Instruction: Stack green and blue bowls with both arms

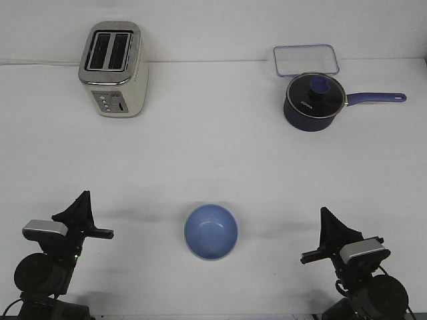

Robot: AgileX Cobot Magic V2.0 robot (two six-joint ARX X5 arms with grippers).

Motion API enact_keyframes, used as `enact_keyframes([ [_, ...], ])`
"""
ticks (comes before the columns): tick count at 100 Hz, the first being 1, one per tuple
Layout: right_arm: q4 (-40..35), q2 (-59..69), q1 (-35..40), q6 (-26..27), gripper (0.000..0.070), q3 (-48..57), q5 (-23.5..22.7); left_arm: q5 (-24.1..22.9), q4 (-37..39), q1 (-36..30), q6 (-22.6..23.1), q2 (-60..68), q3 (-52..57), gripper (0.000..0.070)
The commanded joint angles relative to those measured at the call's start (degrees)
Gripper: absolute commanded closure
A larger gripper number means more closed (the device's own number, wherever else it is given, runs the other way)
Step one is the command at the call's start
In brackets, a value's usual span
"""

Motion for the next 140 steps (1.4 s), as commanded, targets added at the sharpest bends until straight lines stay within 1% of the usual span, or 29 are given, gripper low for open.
enact_keyframes([
  [1,0.90,-0.11,0.31,-0.15,0.0700,0.15,-0.02,-0.20,0.61,-0.04,-0.39,0.09,0.72,0.0686],
  [28,0.90,-0.11,0.31,-0.15,0.0700,0.15,0.02,-0.20,0.79,-0.04,-0.35,0.09,0.72,0.0686],
  [35,0.90,-0.11,0.31,-0.15,0.0700,0.15,0.02,-0.35,0.57,0.13,2.82,-0.15,0.57,0.0686],
  [44,0.90,-0.11,0.31,-0.15,0.0700,0.15,0.00,0.28,0.92,1.66,3.61,-1.92,-0.87,0.0686],
  [55,0.87,-0.11,0.31,-0.15,0.0700,0.15,0.02,4.52,2.36,4.35,6.71,-6.56,-6.12,0.0686],
  [65,0.90,-0.11,0.31,-0.15,0.0700,0.15,0.02,4.70,4.98,5.84,6.51,-11.08,-11.85,0.0686],
  [78,0.90,-0.11,0.31,-0.15,0.0700,0.15,0.02,4.85,5.97,6.49,5.55,-15.98,-17.29,0.0686],
  [92,0.90,-0.11,0.31,-0.15,0.0700,0.15,0.00,4.87,7.50,6.58,4.92,-16.09,-20.57,0.0686],
  [99,0.85,-0.11,0.31,-0.15,0.0700,0.15,0.04,4.90,6.49,6.58,4.98,-16.11,-20.55,0.0686],
  [140,0.90,-0.11,0.31,-0.15,0.0700,0.15,0.02,4.92,6.73,6.54,4.76,-16.00,-20.50,0.0685],
])
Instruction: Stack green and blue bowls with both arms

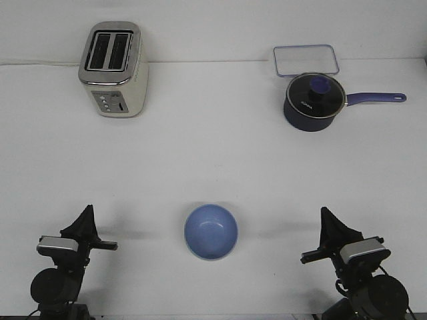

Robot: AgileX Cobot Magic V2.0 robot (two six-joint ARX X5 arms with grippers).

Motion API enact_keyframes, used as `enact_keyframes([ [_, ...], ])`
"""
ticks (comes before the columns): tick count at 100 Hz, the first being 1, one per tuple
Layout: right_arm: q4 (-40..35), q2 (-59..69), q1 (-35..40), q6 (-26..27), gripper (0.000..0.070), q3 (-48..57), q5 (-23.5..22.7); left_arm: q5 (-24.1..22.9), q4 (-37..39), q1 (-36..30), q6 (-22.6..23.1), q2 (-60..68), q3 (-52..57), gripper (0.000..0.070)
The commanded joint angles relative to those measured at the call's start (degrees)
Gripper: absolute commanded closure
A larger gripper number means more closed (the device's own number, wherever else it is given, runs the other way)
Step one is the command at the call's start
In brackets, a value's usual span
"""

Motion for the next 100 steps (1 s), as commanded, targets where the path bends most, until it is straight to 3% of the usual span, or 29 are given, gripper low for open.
enact_keyframes([
  [1,0.70,-0.09,0.31,-0.15,0.0700,0.17,-0.02,0.13,0.59,0.04,-0.11,0.00,-1.09,0.0686],
  [39,0.68,-0.09,0.31,-0.37,0.0700,0.17,0.39,0.13,0.57,0.04,-0.11,0.00,-1.09,0.0686],
  [50,0.59,-0.11,-0.79,-5.81,0.0700,0.15,0.57,0.13,0.57,0.04,-0.11,0.00,-1.09,0.0686],
  [62,2.19,-0.52,-8.59,-10.47,0.0700,-2.16,-0.13,0.13,0.57,0.04,-0.11,0.00,-1.09,0.0686],
  [70,3.91,-2.01,-15.41,-12.98,0.0700,-5.20,-3.32,0.13,0.57,0.04,-0.11,0.00,-1.09,0.0686],
  [85,5.07,-4.55,-25.18,-20.24,0.0700,-11.17,-13.29,0.13,0.55,0.04,-0.11,0.00,-1.09,0.0686],
  [100,7.69,-4.55,-28.92,-23.91,0.0700,-16.63,-16.85,0.13,0.48,0.04,-0.11,0.02,-1.09,0.0686],
])
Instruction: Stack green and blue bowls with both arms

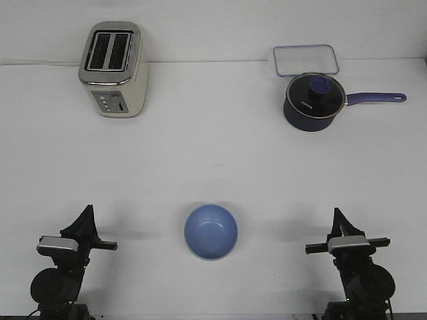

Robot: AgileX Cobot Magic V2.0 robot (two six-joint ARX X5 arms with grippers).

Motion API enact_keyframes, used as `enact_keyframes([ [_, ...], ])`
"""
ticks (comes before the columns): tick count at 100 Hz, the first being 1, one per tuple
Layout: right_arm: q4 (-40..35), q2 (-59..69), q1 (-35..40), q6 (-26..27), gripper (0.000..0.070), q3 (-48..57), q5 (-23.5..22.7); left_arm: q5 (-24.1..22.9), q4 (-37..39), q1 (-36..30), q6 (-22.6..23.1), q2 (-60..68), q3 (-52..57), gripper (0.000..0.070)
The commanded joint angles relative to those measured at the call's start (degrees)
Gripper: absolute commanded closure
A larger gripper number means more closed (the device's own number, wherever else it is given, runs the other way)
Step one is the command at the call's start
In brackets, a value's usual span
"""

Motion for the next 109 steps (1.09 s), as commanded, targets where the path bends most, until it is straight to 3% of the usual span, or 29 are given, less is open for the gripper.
enact_keyframes([
  [1,2.45,0.00,-0.68,-3.69,0.0700,-1.92,-0.33,0.13,0.48,0.04,-0.11,-0.02,-1.09,0.0686],
  [22,10.16,0.00,-1.14,-3.98,0.0700,-8.41,-0.37,0.13,0.59,0.04,-0.11,-0.04,-1.09,0.0686],
  [109,12.28,0.00,-1.14,-3.89,0.0700,-8.39,-0.11,0.13,0.57,0.04,-0.11,-0.04,-1.09,0.0685],
])
